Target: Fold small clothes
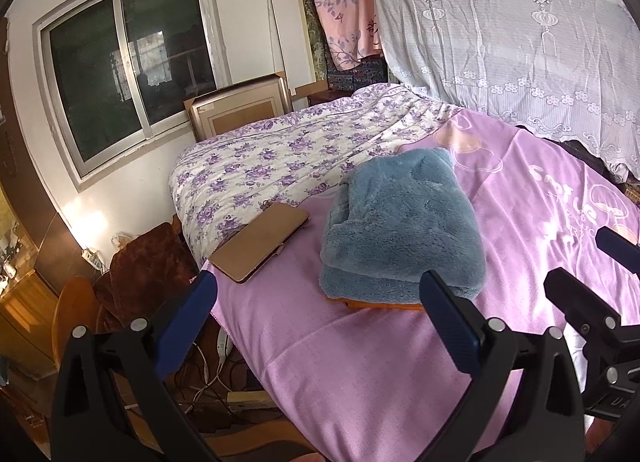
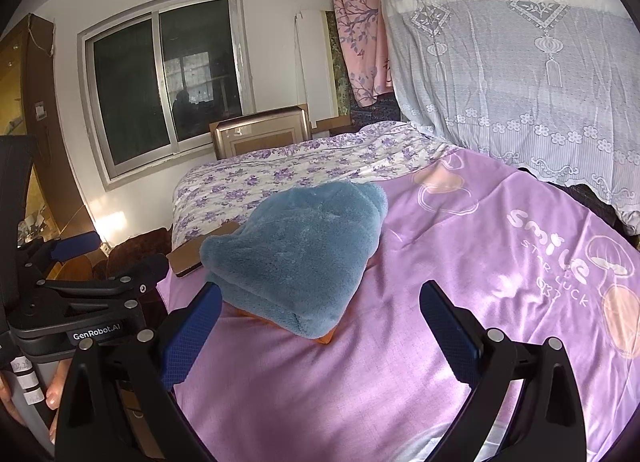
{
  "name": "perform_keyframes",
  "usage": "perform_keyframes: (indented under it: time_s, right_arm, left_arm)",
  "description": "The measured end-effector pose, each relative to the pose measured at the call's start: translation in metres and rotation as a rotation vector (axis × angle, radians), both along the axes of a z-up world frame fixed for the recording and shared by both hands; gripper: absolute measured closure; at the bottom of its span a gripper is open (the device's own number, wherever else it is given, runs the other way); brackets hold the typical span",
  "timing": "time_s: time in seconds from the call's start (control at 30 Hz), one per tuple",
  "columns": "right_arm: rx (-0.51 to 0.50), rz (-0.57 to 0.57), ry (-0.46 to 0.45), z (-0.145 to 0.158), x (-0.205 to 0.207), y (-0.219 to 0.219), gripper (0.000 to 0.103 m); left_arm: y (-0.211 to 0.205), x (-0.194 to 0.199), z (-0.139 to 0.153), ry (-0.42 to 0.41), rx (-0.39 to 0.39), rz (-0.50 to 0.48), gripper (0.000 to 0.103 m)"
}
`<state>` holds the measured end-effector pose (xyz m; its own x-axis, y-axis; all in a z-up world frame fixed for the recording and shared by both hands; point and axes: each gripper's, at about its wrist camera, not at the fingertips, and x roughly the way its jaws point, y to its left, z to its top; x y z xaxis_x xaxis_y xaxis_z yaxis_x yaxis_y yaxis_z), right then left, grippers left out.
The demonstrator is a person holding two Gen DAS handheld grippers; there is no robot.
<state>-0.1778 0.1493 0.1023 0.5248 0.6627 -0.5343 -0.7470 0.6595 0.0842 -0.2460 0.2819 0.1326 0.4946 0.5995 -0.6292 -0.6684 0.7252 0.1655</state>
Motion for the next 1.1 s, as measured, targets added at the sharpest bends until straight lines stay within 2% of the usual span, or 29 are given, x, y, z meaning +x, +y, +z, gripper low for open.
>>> perform_keyframes:
  time_s: [0.33, 0.6, 0.9, 1.1]
  right_arm:
    - [0.009, -0.005, -0.005, 0.0032, -0.0017, -0.0008, 0.003]
    - [0.010, -0.004, -0.004, 0.0029, -0.0015, -0.0013, 0.003]
    - [0.018, -0.009, -0.002, 0.0036, -0.0021, -0.0017, 0.003]
    - [0.025, -0.014, -0.002, 0.0041, -0.0012, -0.0018, 0.003]
  left_arm:
    - [-0.0041, 0.0007, 0.0001, 0.004, -0.004, -0.006, 0.005]
    - [0.0007, 0.0041, -0.0029, 0.010, -0.050, -0.029, 0.005]
    - [-0.0067, 0.0055, 0.0027, 0.002, 0.006, -0.043, 0.005]
    - [-0.0079, 0.0080, 0.0039, 0.003, 0.005, -0.040, 0.005]
